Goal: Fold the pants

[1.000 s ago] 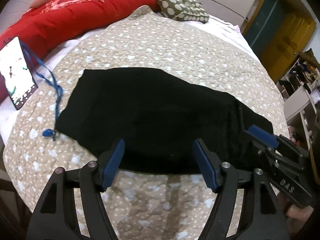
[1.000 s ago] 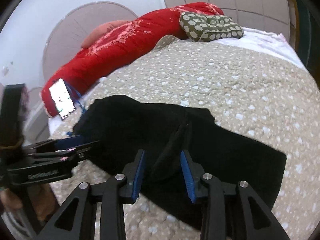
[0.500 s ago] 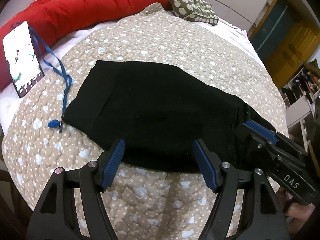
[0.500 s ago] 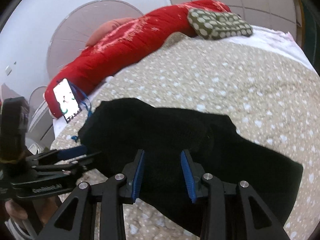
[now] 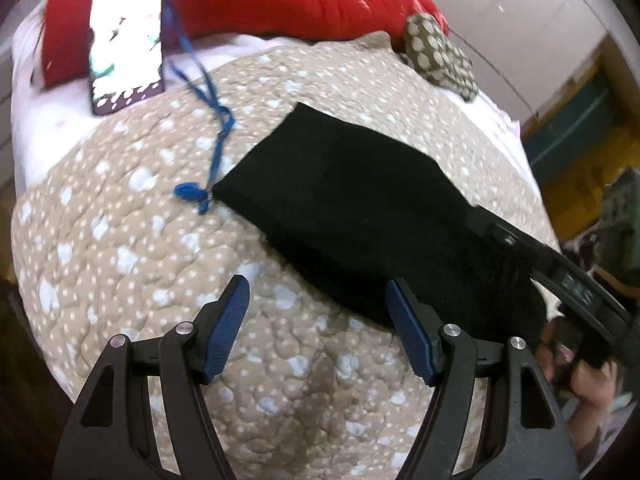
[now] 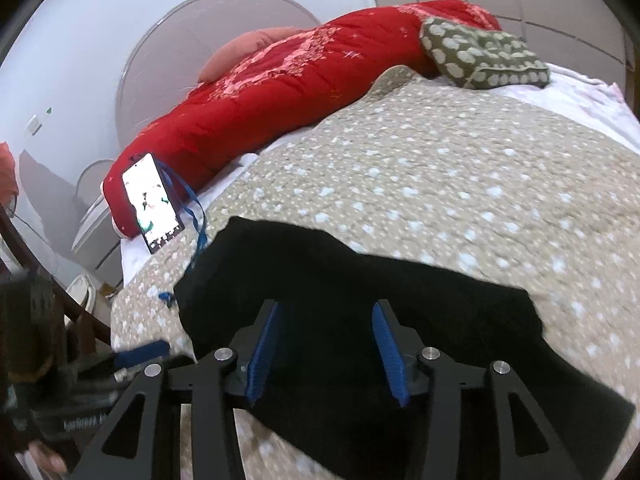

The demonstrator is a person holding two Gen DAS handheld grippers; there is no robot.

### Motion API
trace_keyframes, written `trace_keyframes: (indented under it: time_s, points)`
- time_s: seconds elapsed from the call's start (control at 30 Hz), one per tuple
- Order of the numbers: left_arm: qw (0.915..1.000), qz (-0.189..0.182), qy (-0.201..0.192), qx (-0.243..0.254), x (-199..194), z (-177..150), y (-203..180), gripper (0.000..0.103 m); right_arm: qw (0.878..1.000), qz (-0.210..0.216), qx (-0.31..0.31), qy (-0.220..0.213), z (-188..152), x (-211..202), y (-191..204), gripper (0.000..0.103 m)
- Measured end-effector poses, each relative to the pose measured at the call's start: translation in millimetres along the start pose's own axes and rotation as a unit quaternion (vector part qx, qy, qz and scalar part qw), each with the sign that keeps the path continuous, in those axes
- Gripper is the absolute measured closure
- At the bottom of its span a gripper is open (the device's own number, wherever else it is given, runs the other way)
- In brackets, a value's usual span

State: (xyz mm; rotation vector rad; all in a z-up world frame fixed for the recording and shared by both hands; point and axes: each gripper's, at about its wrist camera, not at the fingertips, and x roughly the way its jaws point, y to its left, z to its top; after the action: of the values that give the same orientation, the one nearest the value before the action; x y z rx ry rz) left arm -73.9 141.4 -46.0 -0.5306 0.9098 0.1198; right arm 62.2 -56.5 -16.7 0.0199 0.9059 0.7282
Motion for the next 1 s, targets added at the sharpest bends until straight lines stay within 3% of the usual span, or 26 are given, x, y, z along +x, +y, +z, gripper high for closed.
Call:
trace_keyframes:
  time_s: [0.1, 0.2, 0.27, 0.5, 0.77, 0.8, 0.83, 0.87, 0.93, 1.0]
  points:
    - [0.9992, -0.008, -0.016, -0.035, -4.9, 2.5, 11.2, 0.032, 1.0, 0.008, -0.016, 0.014, 15.1, 21.1, 8.3, 0.056]
    - [0.9969, -0.016, -0.023, -0.073, -2.3, 4.5, 18.6, 0.023, 0.999, 0.008, -0.034, 0.018, 32.3, 37.7, 16.3, 0.056]
    - [0.9956, -0.02, -0.022, -0.089, 2.7, 5.1, 19.2, 0.023, 0.999, 0.007, -0.044, 0.02, 42.9, 48.9, 23.1, 0.055]
    - [0.9961, -0.019, -0.016, -0.085, 19.1, 11.8, 6.3, 0.014, 0.994, 0.011, -0.088, 0.06, 63.9, 90.0, 40.2, 0.055]
    - [0.9942, -0.024, -0.018, -0.103, 29.8, 18.1, 8.3, 0.014, 0.983, 0.053, -0.135, 0.108, 69.6, 131.5, 61.3, 0.055]
    - [0.9941, -0.023, -0.022, -0.104, 29.4, 18.4, 8.8, 0.024, 0.984, 0.058, -0.135, 0.104, 68.3, 132.3, 61.4, 0.061]
    - [0.9944, -0.021, -0.024, -0.101, 29.1, 18.7, 8.6, 0.048, 0.984, 0.068, -0.13, 0.101, 66.9, 131.6, 60.1, 0.066]
    - [0.9951, -0.018, -0.019, -0.096, 29.9, 19.0, 8.4, 0.058, 0.984, 0.076, -0.125, 0.101, 66.4, 130.3, 59.6, 0.075]
    - [0.9957, -0.02, -0.013, -0.089, 30.9, 20.8, 7.0, 0.081, 0.986, 0.086, -0.115, 0.086, 65.2, 119.6, 56.1, 0.083]
    - [0.9974, -0.026, -0.021, -0.064, 23.5, 23.0, -2.4, 0.085, 0.988, 0.093, -0.105, 0.068, 65.0, 103.9, 51.7, 0.088]
